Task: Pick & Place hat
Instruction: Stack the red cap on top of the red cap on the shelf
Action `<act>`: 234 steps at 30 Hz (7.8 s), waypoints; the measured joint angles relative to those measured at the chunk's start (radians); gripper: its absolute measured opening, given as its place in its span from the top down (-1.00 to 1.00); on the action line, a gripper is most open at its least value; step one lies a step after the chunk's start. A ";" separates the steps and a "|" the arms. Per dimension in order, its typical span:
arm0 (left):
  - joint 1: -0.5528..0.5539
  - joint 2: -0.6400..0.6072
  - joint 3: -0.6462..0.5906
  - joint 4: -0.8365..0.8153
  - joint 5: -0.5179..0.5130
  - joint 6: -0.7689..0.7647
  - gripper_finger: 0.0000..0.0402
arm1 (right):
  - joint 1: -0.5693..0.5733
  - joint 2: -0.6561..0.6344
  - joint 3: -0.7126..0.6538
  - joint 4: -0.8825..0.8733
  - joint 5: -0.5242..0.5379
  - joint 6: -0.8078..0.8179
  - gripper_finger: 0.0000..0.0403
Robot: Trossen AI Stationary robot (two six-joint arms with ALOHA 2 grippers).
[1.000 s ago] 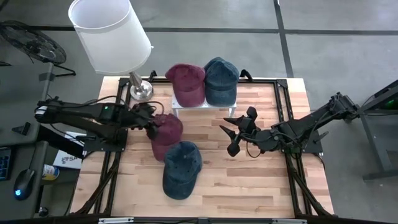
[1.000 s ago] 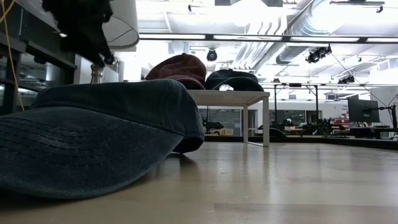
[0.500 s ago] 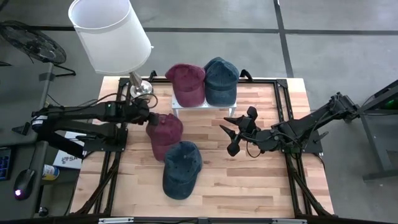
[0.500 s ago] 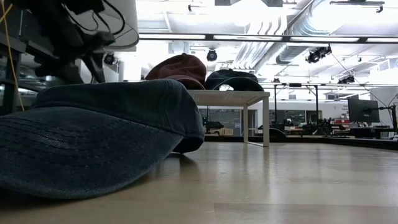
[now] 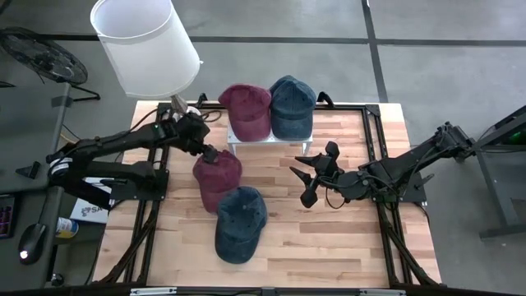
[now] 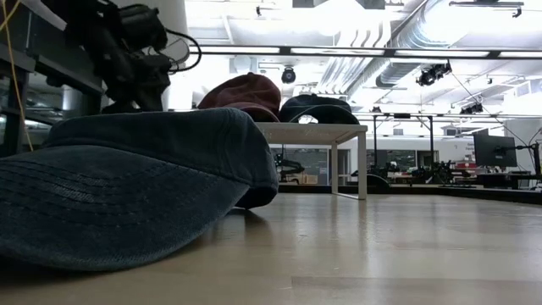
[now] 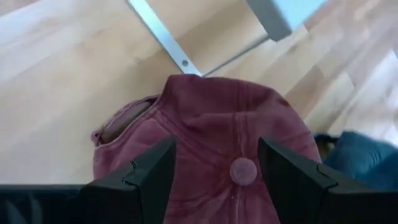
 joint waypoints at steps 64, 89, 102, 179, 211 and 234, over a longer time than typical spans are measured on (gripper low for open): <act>0.102 0.154 0.000 -0.016 0.440 0.342 0.77 | 0.000 0.000 0.000 -0.009 -0.023 0.022 0.28; 0.101 0.053 0.234 -0.327 0.396 0.344 0.77 | 0.000 0.000 0.000 -0.010 -0.026 0.019 0.28; 0.101 0.022 0.251 -0.397 0.400 0.346 0.77 | 0.000 0.000 0.000 -0.021 -0.026 0.020 0.27; -0.456 0.259 0.838 -0.324 0.046 0.228 0.77 | -0.136 -0.001 0.065 0.109 -0.490 -0.180 0.27; -0.456 0.285 0.838 -0.177 0.041 0.271 0.77 | -0.358 0.383 0.691 -0.427 -0.835 -0.319 -0.05; -0.455 0.285 0.838 -0.167 0.050 0.317 0.77 | -0.388 0.460 0.750 -0.500 -0.911 -0.215 0.03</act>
